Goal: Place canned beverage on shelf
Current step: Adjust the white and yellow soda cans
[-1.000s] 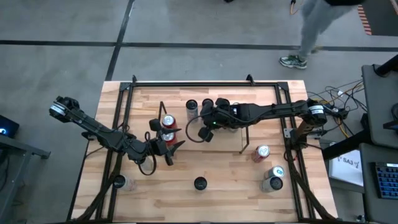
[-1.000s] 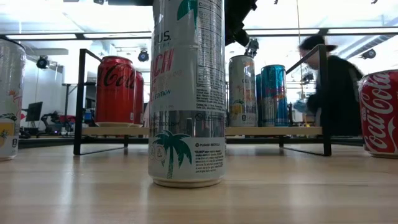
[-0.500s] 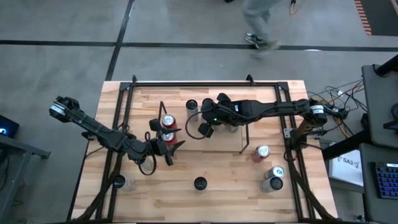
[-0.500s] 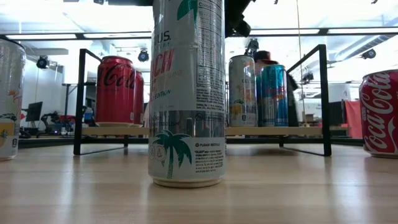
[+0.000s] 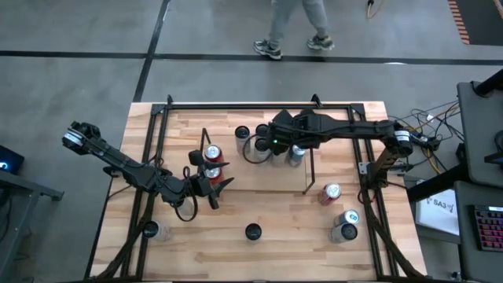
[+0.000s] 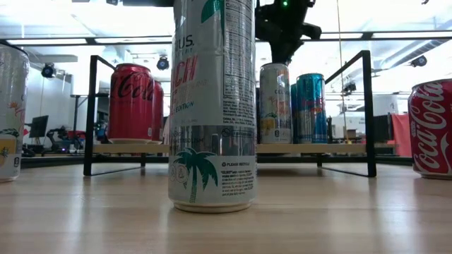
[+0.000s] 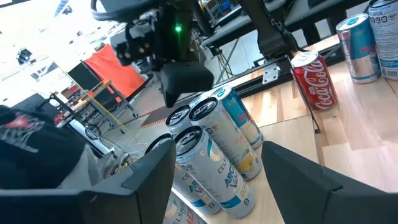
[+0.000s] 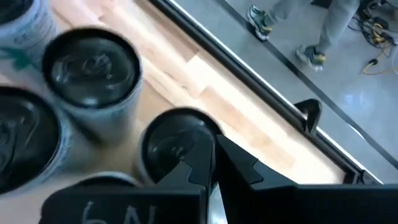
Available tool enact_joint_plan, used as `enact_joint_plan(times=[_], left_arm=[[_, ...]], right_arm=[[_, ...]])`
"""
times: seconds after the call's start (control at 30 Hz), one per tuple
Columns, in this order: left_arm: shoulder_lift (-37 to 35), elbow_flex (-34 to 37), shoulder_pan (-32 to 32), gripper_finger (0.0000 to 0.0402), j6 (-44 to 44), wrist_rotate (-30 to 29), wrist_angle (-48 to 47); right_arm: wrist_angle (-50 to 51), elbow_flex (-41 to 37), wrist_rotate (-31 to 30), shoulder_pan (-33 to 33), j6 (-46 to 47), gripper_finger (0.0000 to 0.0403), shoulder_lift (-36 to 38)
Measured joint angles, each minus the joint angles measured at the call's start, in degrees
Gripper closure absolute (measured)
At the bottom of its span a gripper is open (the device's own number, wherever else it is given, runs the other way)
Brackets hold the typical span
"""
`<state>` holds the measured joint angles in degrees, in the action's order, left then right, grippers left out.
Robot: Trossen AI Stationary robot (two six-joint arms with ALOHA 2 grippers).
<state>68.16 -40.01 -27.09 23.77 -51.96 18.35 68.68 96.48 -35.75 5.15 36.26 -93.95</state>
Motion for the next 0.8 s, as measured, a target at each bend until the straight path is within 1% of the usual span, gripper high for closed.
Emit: enact_joint_plan(times=[0.3, 0.37, 0.5, 0.73, 0.8], left_arm=[[0.0, 0.0, 0.0, 0.0178, 0.0, 0.0, 0.0], [0.0, 0.0, -0.02, 0.0178, 0.0, 0.0, 0.0], [0.0, 0.0, -0.01, 0.0178, 0.0, 0.0, 0.0], [0.0, 0.0, -0.02, 0.0178, 0.0, 0.0, 0.0], [0.0, 0.0, -0.01, 0.0178, 0.0, 0.0, 0.0]], right_arm=[[-1.1, -0.89, 0.47, -0.51, 0.32, 0.039, 0.0], [-2.23, -1.1, 1.7, -0.53, 0.3, 0.039, 0.0], [-5.12, -2.76, 1.73, -0.53, -0.27, 0.039, 0.0], [-5.75, -3.87, 1.74, -0.77, -0.3, 0.039, 0.04], [-6.8, -3.88, 2.58, -0.96, -1.05, 0.039, 0.04]])
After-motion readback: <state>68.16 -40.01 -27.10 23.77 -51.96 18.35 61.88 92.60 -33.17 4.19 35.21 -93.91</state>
